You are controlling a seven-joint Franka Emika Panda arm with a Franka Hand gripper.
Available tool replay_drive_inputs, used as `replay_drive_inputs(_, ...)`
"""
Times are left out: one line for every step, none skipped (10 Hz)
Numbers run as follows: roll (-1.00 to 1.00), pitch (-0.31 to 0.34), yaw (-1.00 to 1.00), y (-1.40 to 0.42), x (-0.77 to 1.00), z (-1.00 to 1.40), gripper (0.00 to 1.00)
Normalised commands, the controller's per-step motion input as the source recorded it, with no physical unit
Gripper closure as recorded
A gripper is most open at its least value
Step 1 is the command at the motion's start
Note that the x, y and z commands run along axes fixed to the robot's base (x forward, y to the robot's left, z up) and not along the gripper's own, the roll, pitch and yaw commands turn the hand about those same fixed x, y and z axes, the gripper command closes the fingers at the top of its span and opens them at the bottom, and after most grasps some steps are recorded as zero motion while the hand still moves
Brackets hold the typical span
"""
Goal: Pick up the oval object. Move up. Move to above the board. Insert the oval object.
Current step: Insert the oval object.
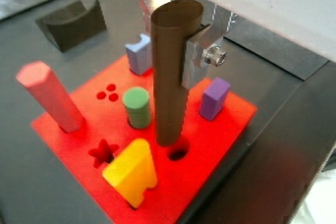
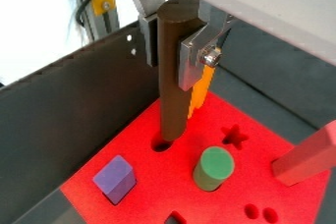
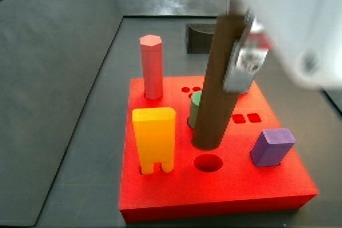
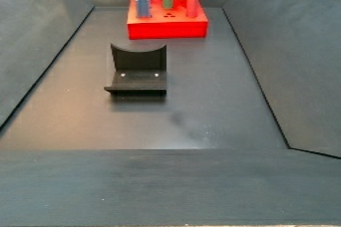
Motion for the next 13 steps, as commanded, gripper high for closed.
replay_drive_inputs(-0.07,-0.109,0.02,0.0,-0.04,-0.29,1.0)
replay_drive_inputs(0.0,-0.034,0.11,-0.09,-0.1,-0.38,1.0)
replay_drive_inputs(0.14,-0.011,0.24,-0.26,-0.18,-0.34,1.0)
replay_drive_inputs(0.05,-0.011,0.18,-0.22,0.03,-0.34,1.0)
replay_drive_inputs(0.0,-0.073,0.07,-0.19,0.21,-0.23,1.0)
replay_drive_inputs(0.0,-0.047,0.0,-0.04,0.16,-0.04,1.0)
replay_drive_inputs(0.0,0.0,-0.04,0.02,0.16,0.0,1.0)
replay_drive_inputs(0.0,0.014,-0.14,0.07,0.24,0.0,1.0)
replay_drive_inputs(0.1,0.087,-0.21,0.09,0.13,-0.04,1.0)
replay_drive_inputs(0.2,0.18,-0.19,0.01,0.04,-0.12,1.0)
replay_drive_inputs(0.17,0.106,-0.14,0.0,0.09,-0.22,1.0)
replay_drive_inputs(0.11,0.0,-0.01,0.0,0.0,-0.36,1.0)
replay_drive_inputs(0.17,0.0,0.0,-0.03,0.0,-0.52,1.0)
